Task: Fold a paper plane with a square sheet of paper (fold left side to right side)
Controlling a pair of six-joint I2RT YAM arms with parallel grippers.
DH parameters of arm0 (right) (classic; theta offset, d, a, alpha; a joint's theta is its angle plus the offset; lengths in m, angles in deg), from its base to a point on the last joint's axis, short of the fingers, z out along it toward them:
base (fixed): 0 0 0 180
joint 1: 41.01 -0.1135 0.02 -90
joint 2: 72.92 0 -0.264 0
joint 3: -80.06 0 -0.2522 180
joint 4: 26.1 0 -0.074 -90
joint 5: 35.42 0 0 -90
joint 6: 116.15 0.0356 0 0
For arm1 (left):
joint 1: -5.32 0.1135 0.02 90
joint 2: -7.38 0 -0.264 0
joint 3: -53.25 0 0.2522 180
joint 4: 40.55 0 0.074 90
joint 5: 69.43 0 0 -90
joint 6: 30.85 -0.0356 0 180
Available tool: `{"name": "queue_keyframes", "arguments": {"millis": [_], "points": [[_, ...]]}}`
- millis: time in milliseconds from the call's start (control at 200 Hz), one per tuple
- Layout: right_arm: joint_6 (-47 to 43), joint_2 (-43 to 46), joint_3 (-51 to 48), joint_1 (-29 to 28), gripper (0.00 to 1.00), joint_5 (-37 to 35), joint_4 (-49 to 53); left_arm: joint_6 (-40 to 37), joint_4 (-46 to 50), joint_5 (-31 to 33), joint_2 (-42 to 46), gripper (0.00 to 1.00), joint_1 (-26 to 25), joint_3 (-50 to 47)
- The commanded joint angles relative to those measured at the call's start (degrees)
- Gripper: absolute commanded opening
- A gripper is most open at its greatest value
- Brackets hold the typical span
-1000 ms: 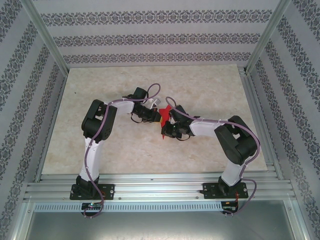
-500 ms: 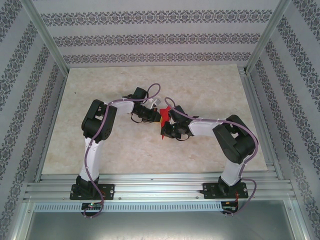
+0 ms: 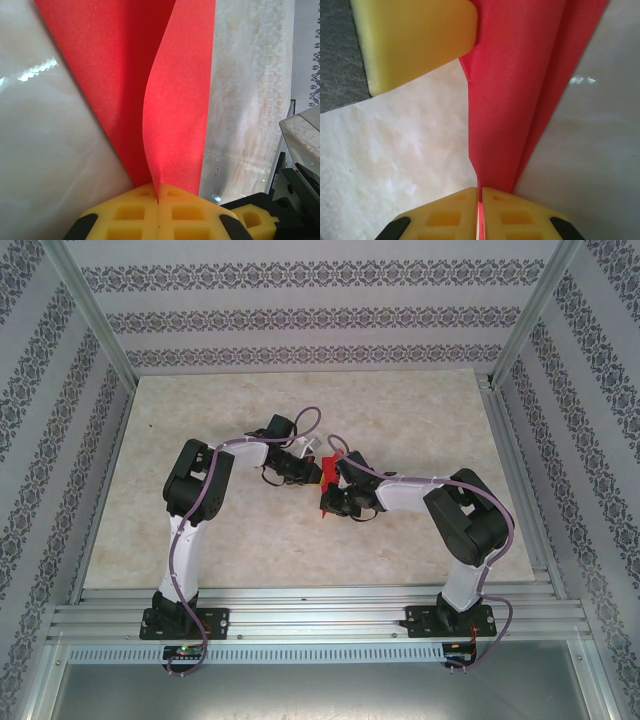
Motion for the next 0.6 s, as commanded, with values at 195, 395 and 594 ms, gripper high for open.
{"name": "queue_keyframes", "arguments": {"millis": [195, 395, 594], "points": [[-1.7, 6.0, -1.8, 1.4, 0.16, -1.9, 0.4, -0.6, 0.0, 2.5, -1.7, 0.02, 0.7, 0.6], [-1.4, 5.2, -2.8, 1.5, 0.16, -2.7, -0.8, -0.7, 0.2, 3.9, -2.0, 0.00, 0.7, 1.0], [-2.0, 4.0, -1.0, 1.7, 0.16, -3.0, -1.1, -0.6, 0.6, 3.9, -2.6, 0.00, 0.8, 1.9]]}}
